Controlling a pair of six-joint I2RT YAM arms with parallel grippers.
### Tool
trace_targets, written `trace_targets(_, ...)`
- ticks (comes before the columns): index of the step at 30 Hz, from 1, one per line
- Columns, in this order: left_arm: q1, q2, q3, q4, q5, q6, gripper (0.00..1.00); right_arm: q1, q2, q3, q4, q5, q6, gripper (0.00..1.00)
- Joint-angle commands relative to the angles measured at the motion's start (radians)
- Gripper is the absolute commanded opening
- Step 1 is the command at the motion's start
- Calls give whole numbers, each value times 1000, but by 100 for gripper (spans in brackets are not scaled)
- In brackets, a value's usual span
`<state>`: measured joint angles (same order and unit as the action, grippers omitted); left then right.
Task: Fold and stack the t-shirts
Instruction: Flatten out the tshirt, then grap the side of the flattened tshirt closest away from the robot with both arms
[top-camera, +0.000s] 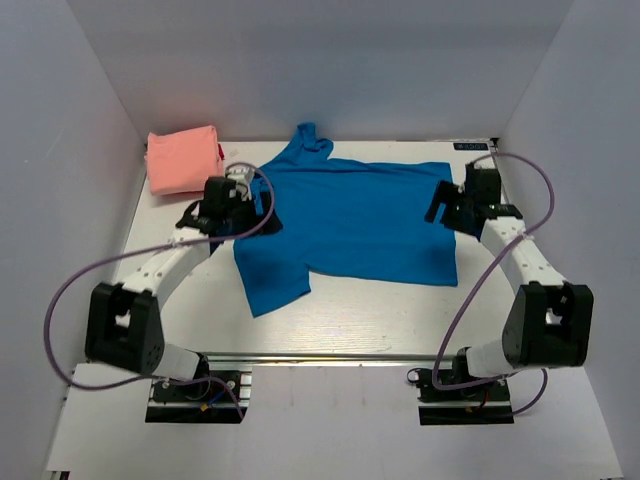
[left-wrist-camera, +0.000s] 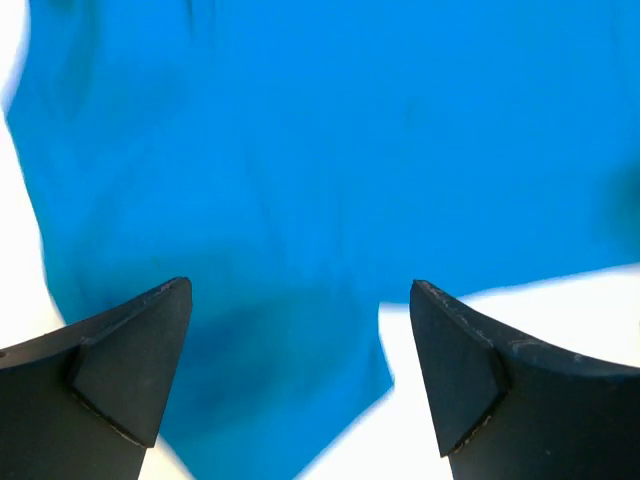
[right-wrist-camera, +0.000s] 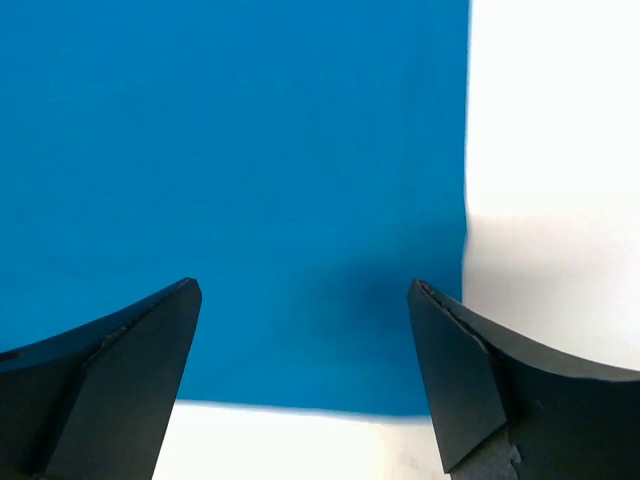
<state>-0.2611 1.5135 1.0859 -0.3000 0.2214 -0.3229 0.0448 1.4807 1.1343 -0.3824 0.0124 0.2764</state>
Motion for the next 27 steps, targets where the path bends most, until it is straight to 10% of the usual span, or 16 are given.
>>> trace_targets(1, -47, -145, -213, -66, -23, -102, 100, -6, -78, -178, 34, 57, 119, 90)
trace_targets(9, -135, -458, -503, -312, -192, -261, 100, -11, -362, -379, -19, 141, 147, 90)
trace_targets(17, -185, -405, -564, -291, -185, -308, 92, -16, -372, -426, -27, 173, 176, 90)
trace_targets(26, -213, -335, -595, -206, -186, -308, 20, -16, -349, -449, -32, 222, 224, 90)
trace_targets(27, -222, -335, -595, -194, -186, -308, 0, -16, -352, -453, -33, 227, 228, 90)
